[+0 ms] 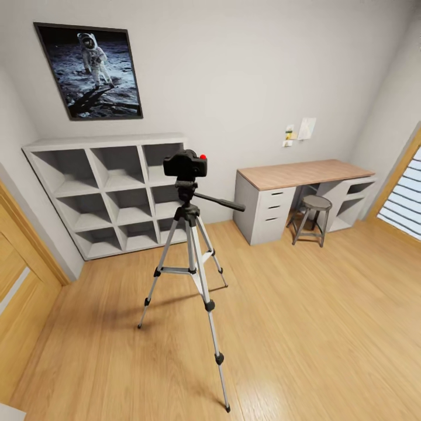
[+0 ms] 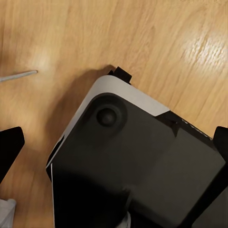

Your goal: Attach the digital camera to the camera tripod in the bedroom.

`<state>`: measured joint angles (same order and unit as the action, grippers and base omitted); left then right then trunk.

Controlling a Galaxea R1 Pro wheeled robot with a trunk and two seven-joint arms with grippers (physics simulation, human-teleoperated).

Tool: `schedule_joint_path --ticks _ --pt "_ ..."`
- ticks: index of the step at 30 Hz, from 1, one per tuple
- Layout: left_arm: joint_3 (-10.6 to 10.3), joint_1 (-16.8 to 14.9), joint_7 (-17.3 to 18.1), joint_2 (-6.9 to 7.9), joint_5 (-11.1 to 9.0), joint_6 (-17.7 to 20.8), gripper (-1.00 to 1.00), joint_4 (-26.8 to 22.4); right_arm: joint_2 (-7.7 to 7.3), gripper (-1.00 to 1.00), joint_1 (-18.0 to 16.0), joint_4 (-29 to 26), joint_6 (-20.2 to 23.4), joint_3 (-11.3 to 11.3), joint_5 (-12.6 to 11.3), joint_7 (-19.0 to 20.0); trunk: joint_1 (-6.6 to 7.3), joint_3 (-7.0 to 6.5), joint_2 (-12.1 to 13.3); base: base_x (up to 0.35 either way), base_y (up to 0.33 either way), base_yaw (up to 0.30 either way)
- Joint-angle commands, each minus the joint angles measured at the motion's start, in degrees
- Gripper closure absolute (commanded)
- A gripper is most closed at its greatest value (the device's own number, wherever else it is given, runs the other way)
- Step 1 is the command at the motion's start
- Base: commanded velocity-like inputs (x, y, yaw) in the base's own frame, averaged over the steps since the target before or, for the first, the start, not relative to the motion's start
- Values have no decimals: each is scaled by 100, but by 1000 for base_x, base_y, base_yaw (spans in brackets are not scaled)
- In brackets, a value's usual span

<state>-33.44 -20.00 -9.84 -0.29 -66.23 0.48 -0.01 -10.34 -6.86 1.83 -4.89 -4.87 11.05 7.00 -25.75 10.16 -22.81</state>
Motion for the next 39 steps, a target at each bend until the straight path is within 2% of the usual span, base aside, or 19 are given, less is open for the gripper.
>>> schedule_joint_path --ticks 1,15,23,39 --pt "-48 -4 -24 3 -39 5 -100 -3 -3 -100 -9 19 -40 -49 53 12 -3 2 -11 0 0 0" --pt "-66 -4 -27 30 -28 4 -100 -19 3 -100 -5 20 -56 -49 55 12 -3 -124 -11 0 0 0" --pt "-66 -4 -27 37 -28 4 -100 -25 10 -100 161 17 -75 -49 62 12 -3 -196 -11 0 0 0" --pt "-68 -4 -27 34 -26 4 -100 -18 2 -100 193 16 -79 -57 58 34 -3 -340 -11 0 0 0"
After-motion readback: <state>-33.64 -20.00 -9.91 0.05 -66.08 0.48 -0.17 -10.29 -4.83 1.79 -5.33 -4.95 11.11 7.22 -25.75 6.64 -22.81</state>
